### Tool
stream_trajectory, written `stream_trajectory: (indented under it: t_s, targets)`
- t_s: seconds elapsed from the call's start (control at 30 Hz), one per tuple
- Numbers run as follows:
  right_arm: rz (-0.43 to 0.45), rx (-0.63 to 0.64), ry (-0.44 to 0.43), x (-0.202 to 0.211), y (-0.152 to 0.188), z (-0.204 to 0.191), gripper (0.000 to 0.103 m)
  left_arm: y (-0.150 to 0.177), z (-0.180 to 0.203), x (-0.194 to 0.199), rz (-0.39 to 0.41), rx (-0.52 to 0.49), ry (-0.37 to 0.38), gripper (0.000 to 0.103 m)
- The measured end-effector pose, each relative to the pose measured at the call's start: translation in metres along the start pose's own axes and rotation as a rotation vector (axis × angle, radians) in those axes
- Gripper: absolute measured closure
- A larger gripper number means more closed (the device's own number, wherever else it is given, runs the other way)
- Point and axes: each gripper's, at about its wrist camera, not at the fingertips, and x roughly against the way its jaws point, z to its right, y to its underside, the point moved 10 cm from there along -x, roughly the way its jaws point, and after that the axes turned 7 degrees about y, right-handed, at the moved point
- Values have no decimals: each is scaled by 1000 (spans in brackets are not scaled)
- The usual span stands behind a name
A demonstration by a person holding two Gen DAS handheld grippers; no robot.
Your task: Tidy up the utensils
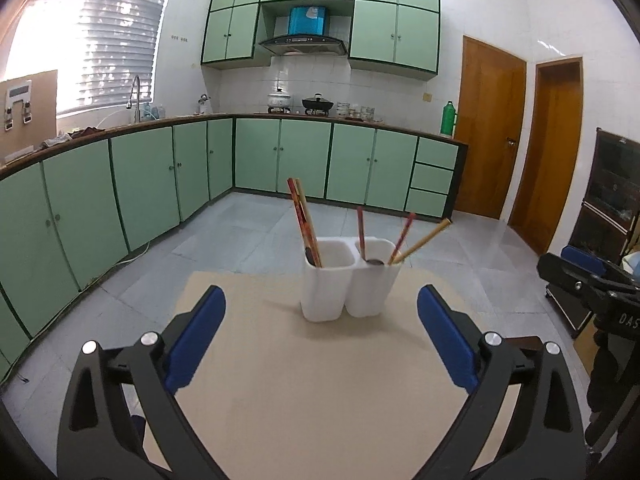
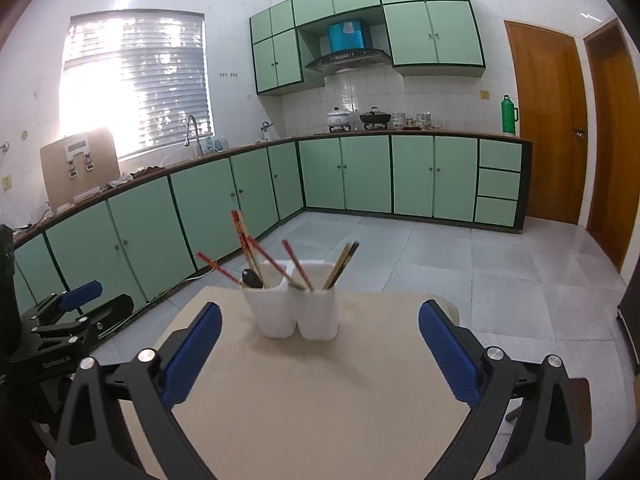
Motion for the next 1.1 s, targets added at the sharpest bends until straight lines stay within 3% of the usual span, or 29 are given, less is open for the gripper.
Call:
stream_trajectory:
  t_s: [0.27, 0.57, 1.1]
  targets:
    - [-1, 46, -1, 25, 17, -18, 6, 18, 8, 24, -8, 7, 4, 9]
    - [28, 50, -11, 44, 14, -28, 6, 13, 20, 45, 13, 3, 12, 9]
    - [34, 73, 10, 46, 14, -30, 6, 7, 24, 58, 41, -9, -15, 9]
